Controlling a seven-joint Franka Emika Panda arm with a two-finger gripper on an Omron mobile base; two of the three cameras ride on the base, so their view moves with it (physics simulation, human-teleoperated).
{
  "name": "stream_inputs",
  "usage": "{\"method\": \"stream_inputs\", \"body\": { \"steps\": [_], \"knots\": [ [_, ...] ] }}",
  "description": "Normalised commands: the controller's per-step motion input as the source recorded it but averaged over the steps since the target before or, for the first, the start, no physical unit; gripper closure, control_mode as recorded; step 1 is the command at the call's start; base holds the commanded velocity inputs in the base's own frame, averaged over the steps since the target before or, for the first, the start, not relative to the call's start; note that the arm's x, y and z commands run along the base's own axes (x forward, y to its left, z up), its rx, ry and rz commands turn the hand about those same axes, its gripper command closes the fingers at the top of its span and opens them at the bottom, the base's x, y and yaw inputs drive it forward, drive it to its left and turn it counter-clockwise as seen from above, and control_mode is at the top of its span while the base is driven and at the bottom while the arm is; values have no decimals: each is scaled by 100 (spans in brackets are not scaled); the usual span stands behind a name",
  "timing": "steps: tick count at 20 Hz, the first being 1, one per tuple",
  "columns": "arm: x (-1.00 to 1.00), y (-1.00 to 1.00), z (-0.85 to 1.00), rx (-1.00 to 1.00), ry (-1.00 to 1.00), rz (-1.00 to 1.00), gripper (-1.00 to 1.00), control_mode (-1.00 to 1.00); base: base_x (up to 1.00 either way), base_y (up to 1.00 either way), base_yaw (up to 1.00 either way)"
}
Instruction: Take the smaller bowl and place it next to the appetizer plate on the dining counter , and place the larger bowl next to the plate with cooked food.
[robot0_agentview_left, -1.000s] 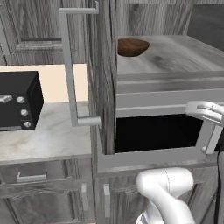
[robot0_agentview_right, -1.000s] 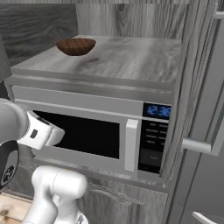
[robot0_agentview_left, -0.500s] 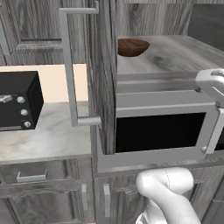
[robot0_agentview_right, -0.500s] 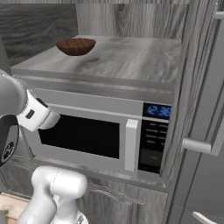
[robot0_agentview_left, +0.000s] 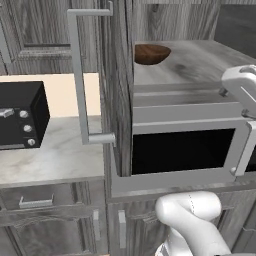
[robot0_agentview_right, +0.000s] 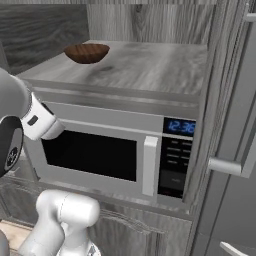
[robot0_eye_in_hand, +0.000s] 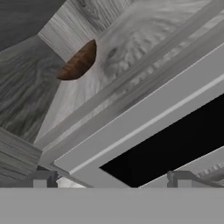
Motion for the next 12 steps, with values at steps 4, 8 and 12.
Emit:
{"method": "stream_inputs", "body": {
  "steps": [4, 8, 12],
  "knots": [
    [19, 19, 5, 0, -4, -1, -100, -100, 0, 0, 0],
    [20, 1, 5, 0, -1, -5, -100, -100, 0, 0, 0],
    [27, 0, 17, 0, 0, -5, -100, -100, 0, 0, 0]
  ]
}}
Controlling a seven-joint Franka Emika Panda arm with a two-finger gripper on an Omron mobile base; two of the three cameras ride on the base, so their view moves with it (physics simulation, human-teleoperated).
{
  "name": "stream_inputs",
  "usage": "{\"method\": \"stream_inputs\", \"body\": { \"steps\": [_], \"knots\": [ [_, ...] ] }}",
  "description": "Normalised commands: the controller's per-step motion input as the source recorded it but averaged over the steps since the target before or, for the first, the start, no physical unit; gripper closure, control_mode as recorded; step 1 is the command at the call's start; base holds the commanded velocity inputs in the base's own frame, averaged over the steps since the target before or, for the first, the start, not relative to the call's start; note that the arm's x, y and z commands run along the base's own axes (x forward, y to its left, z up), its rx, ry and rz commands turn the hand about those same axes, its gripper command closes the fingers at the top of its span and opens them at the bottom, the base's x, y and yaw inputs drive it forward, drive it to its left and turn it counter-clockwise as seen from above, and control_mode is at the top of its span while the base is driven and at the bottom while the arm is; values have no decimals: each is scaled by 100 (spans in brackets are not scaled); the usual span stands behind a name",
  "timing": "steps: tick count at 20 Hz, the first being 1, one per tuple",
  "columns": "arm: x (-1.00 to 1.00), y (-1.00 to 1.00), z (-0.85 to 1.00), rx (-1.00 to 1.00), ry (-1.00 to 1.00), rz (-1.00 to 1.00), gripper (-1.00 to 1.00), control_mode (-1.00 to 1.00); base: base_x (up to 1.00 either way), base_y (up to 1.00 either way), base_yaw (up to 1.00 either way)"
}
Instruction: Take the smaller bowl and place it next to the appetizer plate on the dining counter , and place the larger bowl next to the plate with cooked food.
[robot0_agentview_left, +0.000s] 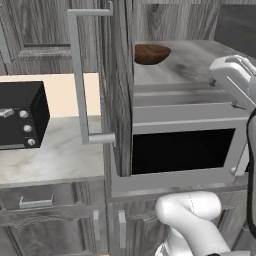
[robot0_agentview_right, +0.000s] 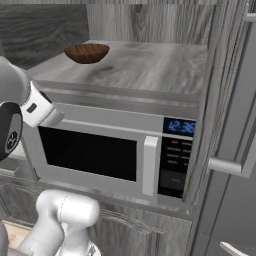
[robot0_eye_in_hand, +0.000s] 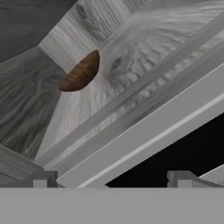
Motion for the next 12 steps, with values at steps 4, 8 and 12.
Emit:
{"method": "stream_inputs", "body": {
  "steps": [4, 8, 12],
  "knots": [
    [32, 0, 24, 0, 0, -8, -100, -100, 0, 0, 0],
    [32, 0, 21, 0, 3, -6, -100, -100, 0, 0, 0],
    [44, 0, 2, 0, 5, -1, -100, -100, 0, 0, 0]
  ]
}}
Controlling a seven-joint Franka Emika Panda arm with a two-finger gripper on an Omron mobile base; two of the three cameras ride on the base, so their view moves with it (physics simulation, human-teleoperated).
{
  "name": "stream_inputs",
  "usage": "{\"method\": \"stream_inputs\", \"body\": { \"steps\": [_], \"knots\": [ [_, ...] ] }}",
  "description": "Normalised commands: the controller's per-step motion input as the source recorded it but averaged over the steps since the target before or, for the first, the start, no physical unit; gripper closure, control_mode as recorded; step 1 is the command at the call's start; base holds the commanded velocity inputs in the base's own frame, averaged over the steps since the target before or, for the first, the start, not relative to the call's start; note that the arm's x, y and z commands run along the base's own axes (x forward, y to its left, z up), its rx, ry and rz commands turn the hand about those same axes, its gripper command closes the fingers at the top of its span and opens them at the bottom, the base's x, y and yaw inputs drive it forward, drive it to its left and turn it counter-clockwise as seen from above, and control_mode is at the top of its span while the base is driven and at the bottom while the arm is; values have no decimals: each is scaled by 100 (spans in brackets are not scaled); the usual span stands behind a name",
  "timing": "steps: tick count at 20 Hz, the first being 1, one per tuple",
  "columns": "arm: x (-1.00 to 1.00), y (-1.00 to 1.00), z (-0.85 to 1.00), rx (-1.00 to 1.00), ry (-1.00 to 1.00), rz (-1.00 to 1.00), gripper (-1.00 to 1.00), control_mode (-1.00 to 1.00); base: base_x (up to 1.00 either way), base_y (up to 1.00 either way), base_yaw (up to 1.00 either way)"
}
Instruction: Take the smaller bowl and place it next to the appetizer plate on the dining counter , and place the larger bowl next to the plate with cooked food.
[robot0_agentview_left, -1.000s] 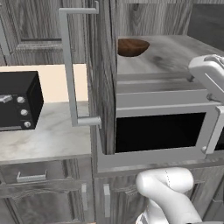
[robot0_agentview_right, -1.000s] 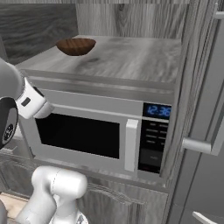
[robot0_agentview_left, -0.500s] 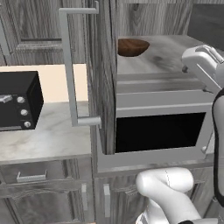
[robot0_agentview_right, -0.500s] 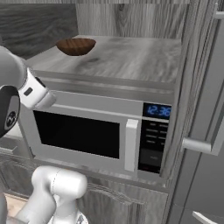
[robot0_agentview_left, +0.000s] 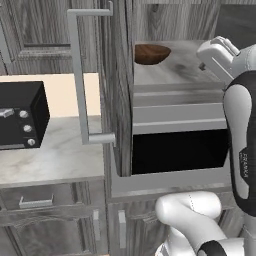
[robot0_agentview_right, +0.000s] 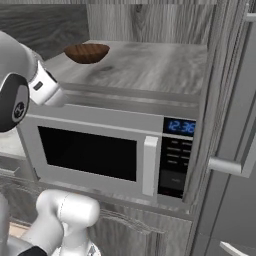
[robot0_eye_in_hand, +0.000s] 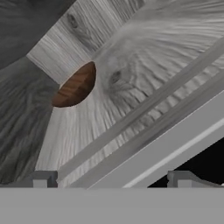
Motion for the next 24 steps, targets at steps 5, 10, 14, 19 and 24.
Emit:
{"method": "stream_inputs", "body": {
  "steps": [5, 10, 14, 19, 24],
  "knots": [
    [49, 0, 0, 0, 6, 0, -100, -100, 0, 0, 0],
    [53, 0, 0, 0, 3, 0, -100, -100, 0, 0, 0],
    [55, 0, -1, 0, 1, 0, -100, -100, 0, 0, 0],
    [53, 5, -9, 0, 0, 0, -100, -100, 0, 0, 0],
    [50, 18, -10, 0, 3, 0, -100, -100, 0, 0, 0]
  ]
}}
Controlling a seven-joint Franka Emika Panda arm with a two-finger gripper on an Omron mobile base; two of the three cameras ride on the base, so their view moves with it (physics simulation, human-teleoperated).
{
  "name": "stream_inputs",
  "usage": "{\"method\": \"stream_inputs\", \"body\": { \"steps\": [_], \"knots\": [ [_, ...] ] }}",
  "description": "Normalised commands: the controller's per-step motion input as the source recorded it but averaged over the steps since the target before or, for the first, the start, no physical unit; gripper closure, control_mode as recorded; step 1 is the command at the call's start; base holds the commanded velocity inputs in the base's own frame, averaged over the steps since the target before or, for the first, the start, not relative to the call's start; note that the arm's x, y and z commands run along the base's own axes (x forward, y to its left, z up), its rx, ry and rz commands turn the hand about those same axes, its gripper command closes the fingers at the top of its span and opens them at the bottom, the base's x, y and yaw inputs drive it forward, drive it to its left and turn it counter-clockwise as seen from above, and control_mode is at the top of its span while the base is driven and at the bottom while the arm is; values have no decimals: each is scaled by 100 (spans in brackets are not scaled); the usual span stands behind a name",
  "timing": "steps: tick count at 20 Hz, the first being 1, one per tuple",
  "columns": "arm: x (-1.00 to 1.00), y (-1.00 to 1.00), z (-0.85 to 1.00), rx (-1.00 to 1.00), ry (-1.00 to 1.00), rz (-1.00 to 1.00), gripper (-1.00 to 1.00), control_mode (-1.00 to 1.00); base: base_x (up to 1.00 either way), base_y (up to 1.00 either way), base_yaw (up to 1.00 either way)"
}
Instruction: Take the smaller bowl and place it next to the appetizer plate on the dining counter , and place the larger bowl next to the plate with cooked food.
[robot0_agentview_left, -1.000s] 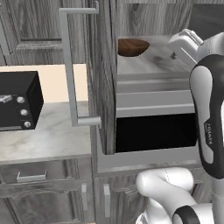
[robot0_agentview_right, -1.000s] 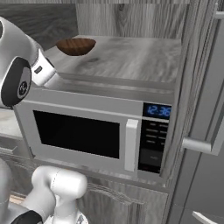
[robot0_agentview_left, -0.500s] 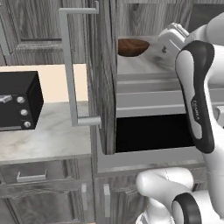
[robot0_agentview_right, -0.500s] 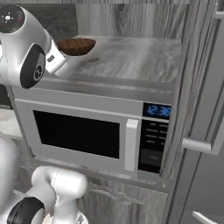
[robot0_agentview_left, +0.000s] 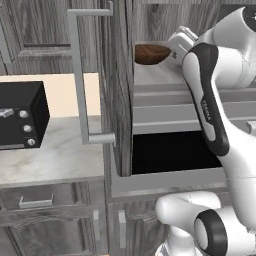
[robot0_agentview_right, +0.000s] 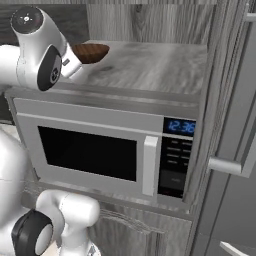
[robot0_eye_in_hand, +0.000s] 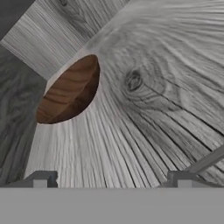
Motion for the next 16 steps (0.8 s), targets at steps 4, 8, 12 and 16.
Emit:
{"method": "stream_inputs", "body": {
  "steps": [4, 8, 12, 16],
  "knots": [
    [51, 19, -1, 0, 3, 0, -100, -100, 0, 0, 0],
    [52, 6, 0, 0, 2, 0, -100, -100, 0, 0, 0],
    [38, 0, -2, 0, 1, 0, -100, -100, 0, 0, 0],
    [38, 0, -4, 0, 0, 0, -100, -100, 0, 0, 0]
  ]
}}
